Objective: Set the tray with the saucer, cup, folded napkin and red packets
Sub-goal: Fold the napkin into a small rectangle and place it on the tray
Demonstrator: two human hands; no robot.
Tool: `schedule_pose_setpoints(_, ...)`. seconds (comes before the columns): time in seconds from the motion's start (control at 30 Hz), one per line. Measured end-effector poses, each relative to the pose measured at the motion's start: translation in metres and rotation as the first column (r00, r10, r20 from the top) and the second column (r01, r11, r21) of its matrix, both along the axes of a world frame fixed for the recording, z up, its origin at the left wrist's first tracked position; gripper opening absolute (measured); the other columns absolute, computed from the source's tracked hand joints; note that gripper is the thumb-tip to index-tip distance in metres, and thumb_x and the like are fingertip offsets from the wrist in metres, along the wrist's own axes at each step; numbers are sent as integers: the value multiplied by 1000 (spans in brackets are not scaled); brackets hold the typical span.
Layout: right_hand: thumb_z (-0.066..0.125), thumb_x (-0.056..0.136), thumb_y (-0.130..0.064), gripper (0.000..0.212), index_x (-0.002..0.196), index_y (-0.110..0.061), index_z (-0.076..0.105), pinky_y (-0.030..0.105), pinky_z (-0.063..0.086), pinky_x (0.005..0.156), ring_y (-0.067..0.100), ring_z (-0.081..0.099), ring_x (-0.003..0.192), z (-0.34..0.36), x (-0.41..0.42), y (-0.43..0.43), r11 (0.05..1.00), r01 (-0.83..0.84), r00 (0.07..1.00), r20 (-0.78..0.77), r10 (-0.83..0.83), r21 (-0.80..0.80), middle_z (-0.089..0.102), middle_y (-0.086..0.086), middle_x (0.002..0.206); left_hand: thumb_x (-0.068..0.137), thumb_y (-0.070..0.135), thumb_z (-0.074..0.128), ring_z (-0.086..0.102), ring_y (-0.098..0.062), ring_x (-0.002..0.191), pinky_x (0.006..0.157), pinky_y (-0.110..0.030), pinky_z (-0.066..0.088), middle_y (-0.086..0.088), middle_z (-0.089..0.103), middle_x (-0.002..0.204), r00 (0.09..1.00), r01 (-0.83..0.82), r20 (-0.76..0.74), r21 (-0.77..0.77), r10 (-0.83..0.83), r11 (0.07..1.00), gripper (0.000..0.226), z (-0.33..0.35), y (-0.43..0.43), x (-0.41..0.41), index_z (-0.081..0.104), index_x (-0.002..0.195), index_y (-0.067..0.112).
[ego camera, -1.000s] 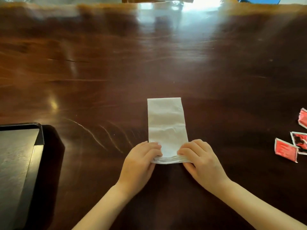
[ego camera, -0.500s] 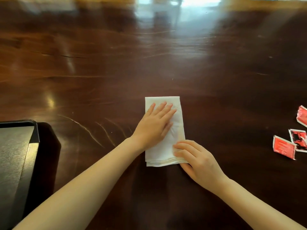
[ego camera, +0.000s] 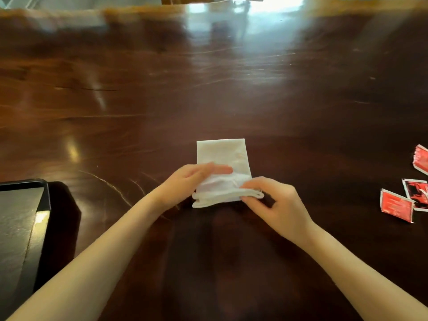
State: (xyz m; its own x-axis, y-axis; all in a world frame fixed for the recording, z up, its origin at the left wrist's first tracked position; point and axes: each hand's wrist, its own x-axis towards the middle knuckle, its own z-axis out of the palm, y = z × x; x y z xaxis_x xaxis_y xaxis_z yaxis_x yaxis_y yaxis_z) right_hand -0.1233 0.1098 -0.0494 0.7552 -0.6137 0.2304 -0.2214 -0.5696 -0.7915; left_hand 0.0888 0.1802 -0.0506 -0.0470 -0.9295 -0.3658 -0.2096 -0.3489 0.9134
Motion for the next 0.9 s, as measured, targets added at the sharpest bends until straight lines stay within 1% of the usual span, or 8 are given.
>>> schedule_pose_setpoints(0.13,65,85,-21,12,95,-14,67,17,51,68,9,64,78,10,18,-16,947,120,993,-13,-121,297,67,-5,84,61,86,47,55,-8,120,103,-27,41,15,65,121,950,-208,-240,-2,202,978,66,7,23,0,64,108,43)
schedule_pose_setpoints(0.23,63,87,-23,11,97,-19,63,14,50,67,5,62,83,10,32,-28,917,194,980,-19,-200,349,65,-9,87,68,58,69,61,0,107,93,-23,51,25,67,106,929,-336,-187,-62,319,940,42,6,16,-10,57,106,45)
schedule_pose_setpoints(0.33,61,88,-28,15,103,-26,57,15,53,69,4,61,91,6,45,-40,871,223,973,-42,-228,437,62,-14,95,85,31,57,64,-6,100,87,-28,55,16,69,101,847,-512,-231,-107,479,853,21,5,-2,-21,58,106,37)
schedule_pose_setpoints(0.43,52,92,-36,24,109,-21,58,23,52,76,10,62,96,-4,49,-49,845,248,969,-129,-212,474,65,-7,100,92,28,53,65,-12,98,81,-31,57,8,67,104,730,-657,-291,-50,618,752,14,-2,-17,-26,57,104,35)
schedule_pose_setpoints(0.6,50,95,-33,14,98,-22,58,15,49,64,7,60,87,-21,58,-43,854,347,938,-167,-305,388,61,-11,89,94,34,50,61,-12,90,67,-22,53,5,60,101,619,-785,-54,-53,784,617,14,-13,-40,-28,51,105,25)
schedule_pose_setpoints(0.67,49,95,-34,15,96,-21,58,12,47,60,6,60,84,-24,63,-41,826,440,898,-167,-407,353,62,-9,89,95,33,48,57,-11,95,71,-20,50,8,56,104,583,-806,33,-104,812,583,22,-16,-48,-28,50,114,22)
schedule_pose_setpoints(0.8,47,95,-37,24,97,-17,60,12,43,52,6,57,73,-25,70,-35,725,626,778,-168,-605,289,63,-6,84,96,26,47,48,-6,107,91,-24,45,10,52,118,585,-761,184,-214,790,612,30,-17,-58,-26,48,126,23)
schedule_pose_setpoints(0.9,44,96,-37,27,100,-15,58,16,39,51,8,56,71,-25,75,-33,711,684,729,-190,-657,162,62,-4,85,96,22,47,50,-6,103,88,-20,45,9,55,113,591,-717,233,-288,772,635,23,-20,-60,-27,54,118,19)
